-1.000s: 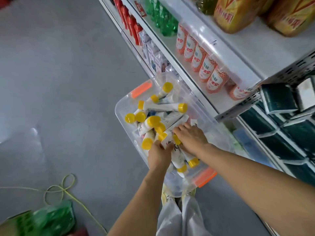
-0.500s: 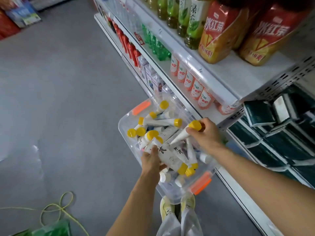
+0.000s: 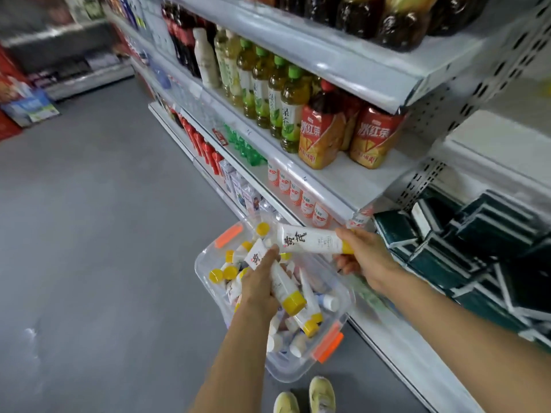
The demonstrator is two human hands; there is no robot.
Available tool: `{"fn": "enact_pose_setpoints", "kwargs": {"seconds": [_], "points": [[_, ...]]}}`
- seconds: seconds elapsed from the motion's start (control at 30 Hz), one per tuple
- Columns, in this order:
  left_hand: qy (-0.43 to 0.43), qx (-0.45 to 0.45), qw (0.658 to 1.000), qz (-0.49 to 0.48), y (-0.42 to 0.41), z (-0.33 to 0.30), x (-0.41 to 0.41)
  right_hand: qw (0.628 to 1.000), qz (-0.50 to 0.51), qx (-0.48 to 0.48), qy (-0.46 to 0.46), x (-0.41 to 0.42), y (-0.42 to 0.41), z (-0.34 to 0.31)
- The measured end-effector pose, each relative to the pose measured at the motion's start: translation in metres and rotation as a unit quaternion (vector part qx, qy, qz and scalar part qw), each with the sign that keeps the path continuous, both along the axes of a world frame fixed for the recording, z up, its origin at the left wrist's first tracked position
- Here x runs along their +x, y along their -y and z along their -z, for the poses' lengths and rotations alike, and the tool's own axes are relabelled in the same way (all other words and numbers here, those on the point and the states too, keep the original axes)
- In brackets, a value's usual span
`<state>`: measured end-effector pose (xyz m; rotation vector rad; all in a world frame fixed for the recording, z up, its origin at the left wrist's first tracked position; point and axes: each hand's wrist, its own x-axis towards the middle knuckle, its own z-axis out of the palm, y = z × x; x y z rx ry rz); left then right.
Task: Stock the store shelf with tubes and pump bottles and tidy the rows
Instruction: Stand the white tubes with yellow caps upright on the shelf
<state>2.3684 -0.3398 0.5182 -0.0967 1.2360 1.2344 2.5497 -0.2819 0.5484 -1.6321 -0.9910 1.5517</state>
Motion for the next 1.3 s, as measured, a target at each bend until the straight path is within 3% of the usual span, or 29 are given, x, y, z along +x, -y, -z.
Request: {"fn": "enact_pose_setpoints", "kwargs": {"seconds": [0.13, 0.33, 0.47, 0.6, 0.77, 0.9, 1.3], "points": [[-0.003, 0.025, 1.0, 0.015, -0.01, -0.022, 0.008, 0.999, -0.011, -0.012, -0.031, 0.011, 0.01, -0.03], [-0.028, 0.045, 0.995, 0.086, -0.02, -0.053, 0.013, 0.995, -0.097, 0.0, 0.0, 0.036, 0.035, -0.057], [-0.051, 0.077, 0.986, 0.139, -0.026, -0.083, 0.029, 0.974, -0.193, 0.068, 0.096, 0.059, 0.048, -0.082], [-0.076, 0.123, 0.974, 0.175, -0.033, -0.12, 0.063, 0.945, -0.225, 0.139, 0.195, 0.08, 0.054, -0.107], [-0.096, 0.165, 0.956, 0.221, -0.038, -0.155, 0.111, 0.925, -0.196, 0.188, 0.265, 0.122, 0.062, -0.136], [-0.053, 0.195, 0.949, 0.241, -0.035, -0.179, 0.157, 0.923, -0.168, 0.203, 0.281, 0.171, 0.068, -0.157], [0.023, 0.252, 0.927, 0.279, -0.04, -0.218, 0.313, 0.945, 0.07, 0.276, 0.161, 0.333, 0.079, -0.183]]}}
